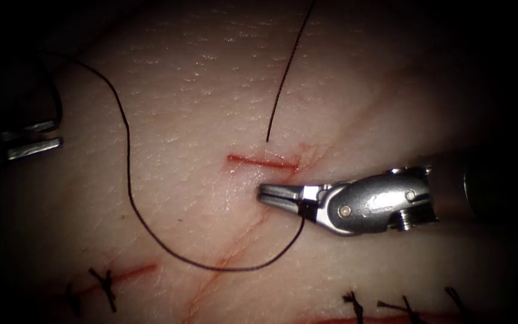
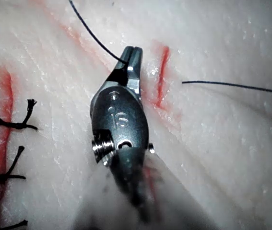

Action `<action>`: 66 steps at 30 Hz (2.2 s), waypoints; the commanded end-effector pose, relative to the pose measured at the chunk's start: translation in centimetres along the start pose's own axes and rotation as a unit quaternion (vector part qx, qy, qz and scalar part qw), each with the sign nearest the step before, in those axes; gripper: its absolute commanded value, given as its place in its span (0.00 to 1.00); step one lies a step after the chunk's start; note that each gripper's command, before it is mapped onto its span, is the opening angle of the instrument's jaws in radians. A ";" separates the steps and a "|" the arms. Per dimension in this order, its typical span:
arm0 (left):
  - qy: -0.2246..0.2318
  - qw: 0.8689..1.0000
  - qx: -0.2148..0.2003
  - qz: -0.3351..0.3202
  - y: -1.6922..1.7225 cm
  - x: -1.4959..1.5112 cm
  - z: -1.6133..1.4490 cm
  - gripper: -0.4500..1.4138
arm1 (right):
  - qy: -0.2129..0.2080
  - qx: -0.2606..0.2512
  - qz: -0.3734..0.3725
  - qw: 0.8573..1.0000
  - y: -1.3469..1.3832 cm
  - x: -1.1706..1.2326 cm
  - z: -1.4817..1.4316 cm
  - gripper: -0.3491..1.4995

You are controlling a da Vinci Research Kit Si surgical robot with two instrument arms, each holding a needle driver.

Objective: Wound Closure

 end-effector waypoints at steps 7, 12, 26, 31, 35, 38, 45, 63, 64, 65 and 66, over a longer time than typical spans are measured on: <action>0.002 1.000 -0.001 -0.001 0.04 -0.04 0.08 0.00 | 0.000 0.014 -0.001 1.000 -0.17 0.01 -0.02 0.00; 0.001 1.000 -0.005 0.000 0.06 -0.03 0.14 0.00 | 0.010 0.033 -0.005 0.999 -0.50 0.24 -0.08 0.00; 0.001 1.000 -0.018 0.004 0.20 -0.02 0.33 0.00 | 0.025 0.094 -0.015 0.995 -1.52 1.26 0.12 0.00; 0.001 1.000 -0.019 0.004 0.20 -0.02 0.34 0.00 | 0.025 0.101 -0.022 0.994 -1.61 1.38 0.18 0.00; 0.001 1.000 -0.019 0.004 0.21 -0.03 0.34 0.00 | 0.023 0.100 -0.021 0.994 -1.57 1.37 0.18 0.00; 0.001 1.000 -0.020 0.004 0.21 -0.02 0.35 0.00 | 0.020 0.095 -0.021 0.995 -1.46 1.34 0.19 0.69; 0.001 1.000 -0.021 0.004 0.22 -0.03 0.35 0.00 | -0.009 0.060 0.001 0.998 -1.01 1.24 0.02 0.96; 0.001 1.000 -0.024 0.006 0.24 -0.04 0.35 0.00 | -0.039 0.018 -0.024 0.999 -0.29 0.55 -0.16 0.98; 0.001 1.000 -0.024 0.006 0.24 -0.04 0.35 0.00 | -0.039 0.017 -0.027 0.999 -0.30 0.49 -0.13 0.98; 0.001 1.000 -0.025 0.006 0.24 -0.04 0.35 0.00 | -0.039 0.017 -0.034 0.999 -0.31 0.40 -0.08 0.98; 0.001 1.000 -0.025 0.006 0.24 -0.04 0.35 0.00 | -0.039 0.018 -0.031 0.999 -0.32 0.34 -0.05 0.97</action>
